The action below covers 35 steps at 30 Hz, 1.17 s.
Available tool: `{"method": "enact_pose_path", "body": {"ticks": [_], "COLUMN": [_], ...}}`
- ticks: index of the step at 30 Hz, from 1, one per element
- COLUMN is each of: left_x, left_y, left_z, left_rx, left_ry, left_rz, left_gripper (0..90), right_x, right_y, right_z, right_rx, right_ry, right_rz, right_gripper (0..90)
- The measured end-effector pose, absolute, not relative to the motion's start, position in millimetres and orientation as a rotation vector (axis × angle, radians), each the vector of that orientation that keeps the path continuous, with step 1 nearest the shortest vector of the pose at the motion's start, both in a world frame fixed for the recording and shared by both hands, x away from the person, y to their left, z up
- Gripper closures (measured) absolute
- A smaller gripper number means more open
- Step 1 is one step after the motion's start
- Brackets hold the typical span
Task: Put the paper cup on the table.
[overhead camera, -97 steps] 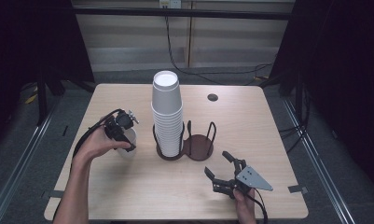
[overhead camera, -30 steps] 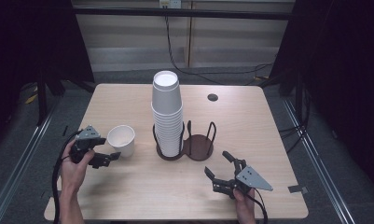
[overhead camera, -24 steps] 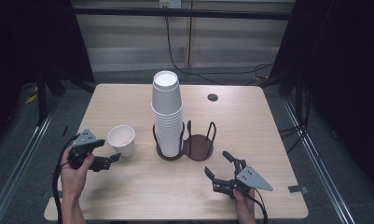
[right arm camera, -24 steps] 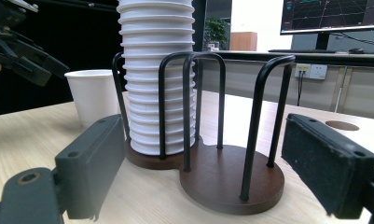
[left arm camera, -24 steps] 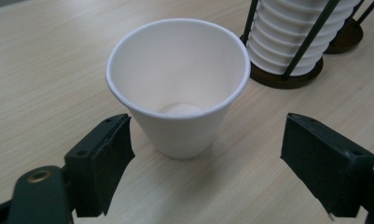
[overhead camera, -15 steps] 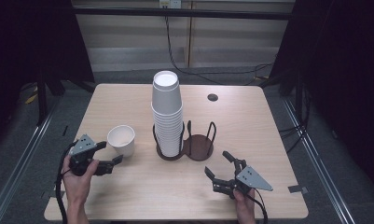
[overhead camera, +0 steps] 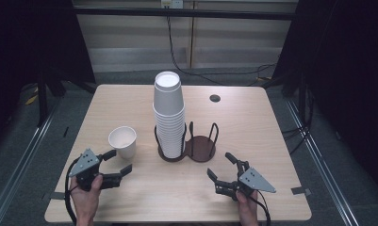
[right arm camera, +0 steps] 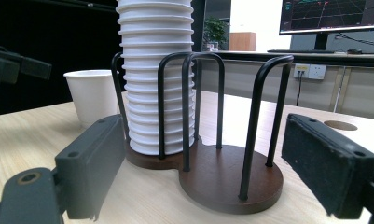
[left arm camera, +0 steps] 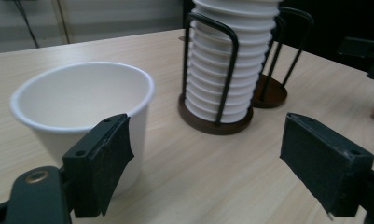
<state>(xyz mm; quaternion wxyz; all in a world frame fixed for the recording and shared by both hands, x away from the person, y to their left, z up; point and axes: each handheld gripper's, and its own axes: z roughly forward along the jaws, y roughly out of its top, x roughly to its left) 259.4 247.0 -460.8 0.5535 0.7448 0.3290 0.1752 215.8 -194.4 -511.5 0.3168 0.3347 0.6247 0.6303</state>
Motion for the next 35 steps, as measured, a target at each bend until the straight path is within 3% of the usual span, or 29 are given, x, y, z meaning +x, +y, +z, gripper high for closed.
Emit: {"method": "enact_pose_path", "body": {"ticks": [8, 21, 26, 35], "left_x": [256.7, 250.2, 245.8, 236.7], "left_y": [230.5, 189.0, 178.0, 171.6], "left_z": [-473.1, -495.5, -507.1, -509.9], "left_rx": [1.632, 1.573, 1.546, 1.506], "left_ry": [0.735, 0.684, 0.675, 0.563], "left_rz": [0.386, 0.488, 0.444, 0.564], "left_gripper": [16.3, 15.5, 15.7, 15.1], "right_x": [215.7, 215.7, 215.7, 216.0], "right_y": [-194.3, -194.4, -194.4, -194.4], "right_z": [-511.5, -511.4, -511.4, -511.4], "right_rx": [0.882, 0.884, 0.883, 0.880], "right_ry": [1.644, 1.645, 1.645, 1.647], "right_rz": [1.660, 1.658, 1.657, 1.658], "right_gripper": [13.0, 13.0, 13.1, 13.0]}}
